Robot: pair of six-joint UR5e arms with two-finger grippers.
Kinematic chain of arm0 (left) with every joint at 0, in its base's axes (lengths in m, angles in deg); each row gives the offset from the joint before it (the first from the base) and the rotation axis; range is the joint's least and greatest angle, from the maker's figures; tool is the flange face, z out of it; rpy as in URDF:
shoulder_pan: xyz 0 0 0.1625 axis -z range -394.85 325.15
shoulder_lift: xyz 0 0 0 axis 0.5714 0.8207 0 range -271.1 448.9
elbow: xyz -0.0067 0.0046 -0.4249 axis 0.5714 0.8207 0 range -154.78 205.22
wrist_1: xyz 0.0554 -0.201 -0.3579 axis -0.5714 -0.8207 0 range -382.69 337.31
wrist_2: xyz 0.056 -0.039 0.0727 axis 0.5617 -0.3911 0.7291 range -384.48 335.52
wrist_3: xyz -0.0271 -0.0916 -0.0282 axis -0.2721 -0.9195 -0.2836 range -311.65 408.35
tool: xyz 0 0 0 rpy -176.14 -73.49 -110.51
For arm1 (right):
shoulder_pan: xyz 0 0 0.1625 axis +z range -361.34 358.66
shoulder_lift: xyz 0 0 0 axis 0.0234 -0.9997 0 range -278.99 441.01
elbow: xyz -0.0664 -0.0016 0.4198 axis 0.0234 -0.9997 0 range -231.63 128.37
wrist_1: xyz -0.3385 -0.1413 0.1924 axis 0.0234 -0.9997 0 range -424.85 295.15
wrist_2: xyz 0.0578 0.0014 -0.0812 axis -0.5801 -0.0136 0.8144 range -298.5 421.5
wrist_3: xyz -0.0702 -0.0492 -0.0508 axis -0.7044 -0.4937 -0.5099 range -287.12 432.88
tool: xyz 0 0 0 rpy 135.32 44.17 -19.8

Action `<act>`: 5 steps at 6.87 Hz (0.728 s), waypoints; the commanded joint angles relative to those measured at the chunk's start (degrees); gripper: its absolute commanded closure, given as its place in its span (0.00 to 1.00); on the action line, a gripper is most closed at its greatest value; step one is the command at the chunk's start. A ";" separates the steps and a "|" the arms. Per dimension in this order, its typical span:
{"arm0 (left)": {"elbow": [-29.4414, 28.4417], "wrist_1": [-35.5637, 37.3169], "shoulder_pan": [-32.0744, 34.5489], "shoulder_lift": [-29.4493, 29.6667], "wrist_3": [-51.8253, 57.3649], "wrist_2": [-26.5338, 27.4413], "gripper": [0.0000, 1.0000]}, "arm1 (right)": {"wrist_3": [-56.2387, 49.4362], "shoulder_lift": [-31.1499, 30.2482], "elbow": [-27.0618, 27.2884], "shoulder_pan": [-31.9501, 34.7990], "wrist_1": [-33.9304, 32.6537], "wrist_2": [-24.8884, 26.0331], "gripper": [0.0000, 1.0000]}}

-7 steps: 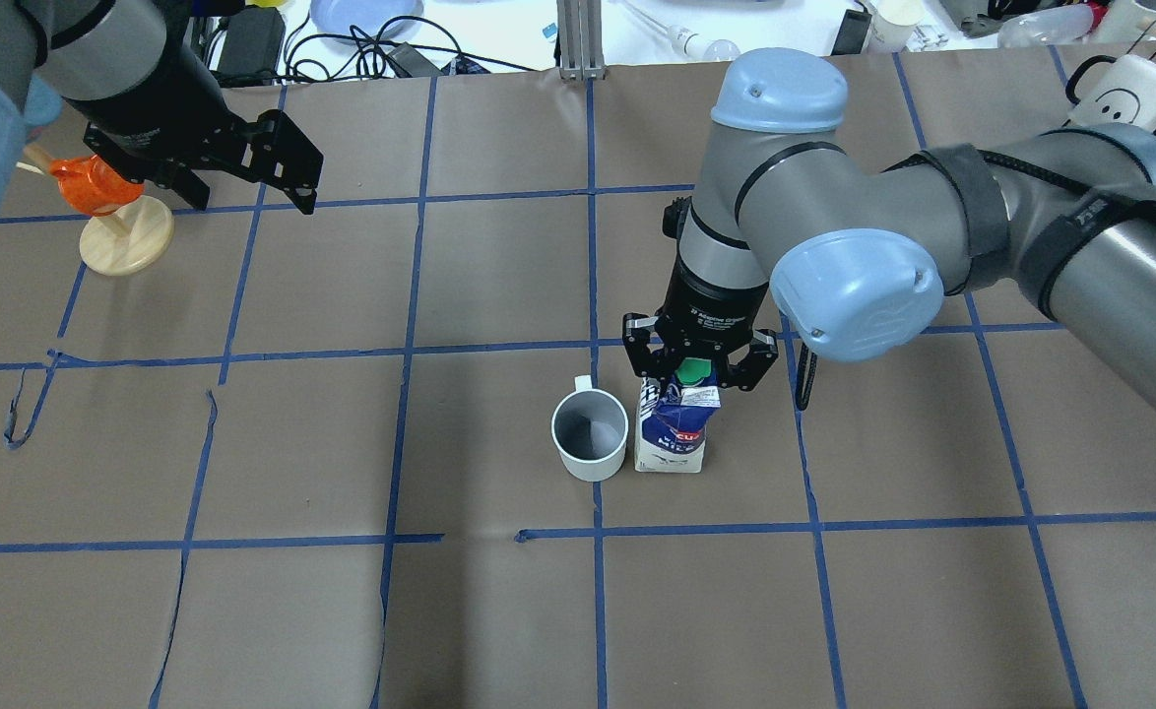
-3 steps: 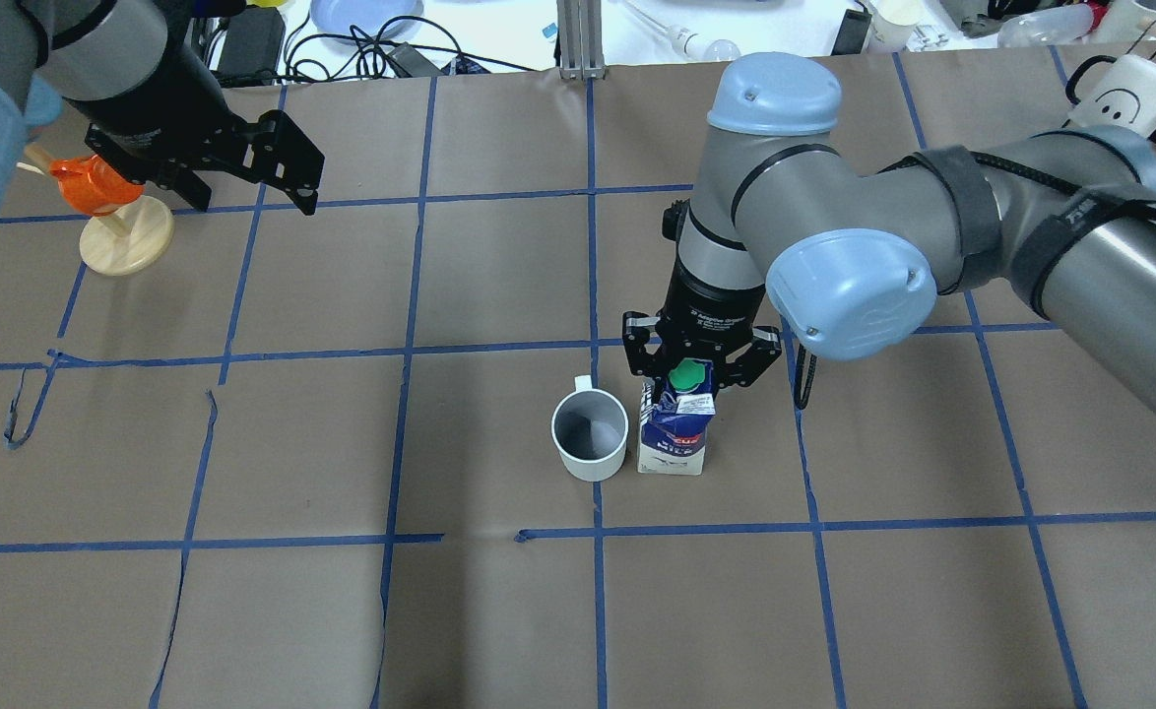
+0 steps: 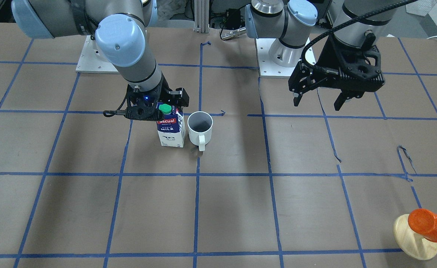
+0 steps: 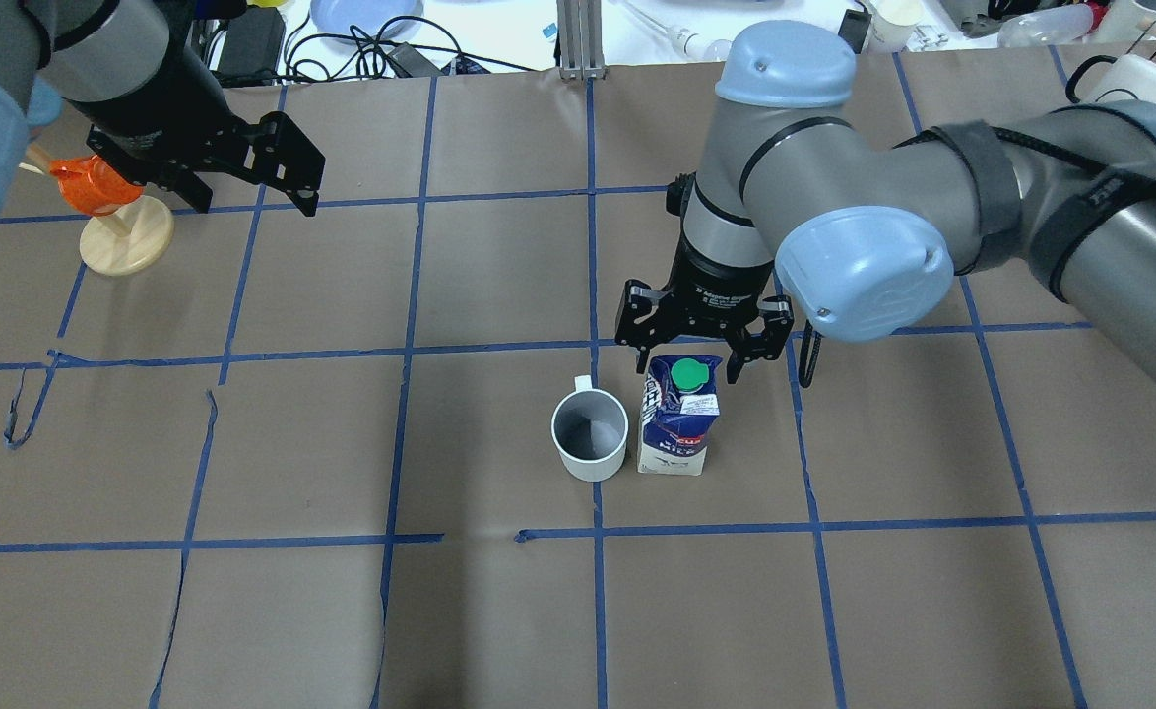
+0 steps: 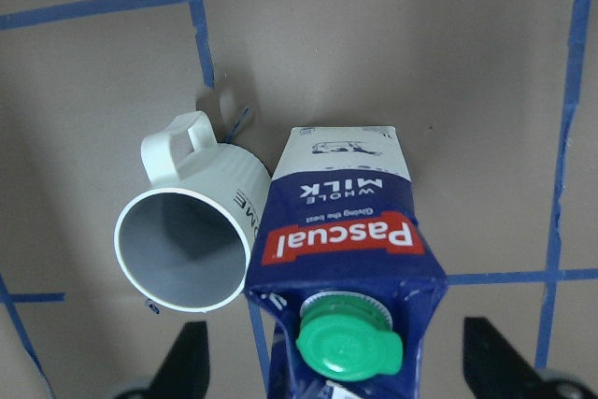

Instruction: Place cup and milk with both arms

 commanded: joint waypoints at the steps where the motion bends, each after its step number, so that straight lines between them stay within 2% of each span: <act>1: -0.08 0.00 0.00 -0.06 0.00 0.15 0.00 | -1.24 -0.35 -13.52 -0.59 11.08 4.78 0.00; 2: -0.08 0.00 0.00 -0.06 0.00 0.15 0.00 | -2.47 -0.44 -19.25 -0.68 16.54 6.21 0.00; 3: -0.08 0.00 0.00 -0.06 0.00 0.15 0.00 | -5.00 -1.40 -21.14 -0.94 18.25 10.40 0.00; 4: -0.08 0.00 0.00 -0.06 0.00 0.15 0.00 | -11.64 -2.71 -20.89 -1.64 17.31 10.79 0.00; 5: -0.17 0.00 0.00 -0.23 0.00 0.06 0.00 | -12.32 -2.81 -20.89 -2.95 16.34 10.88 0.00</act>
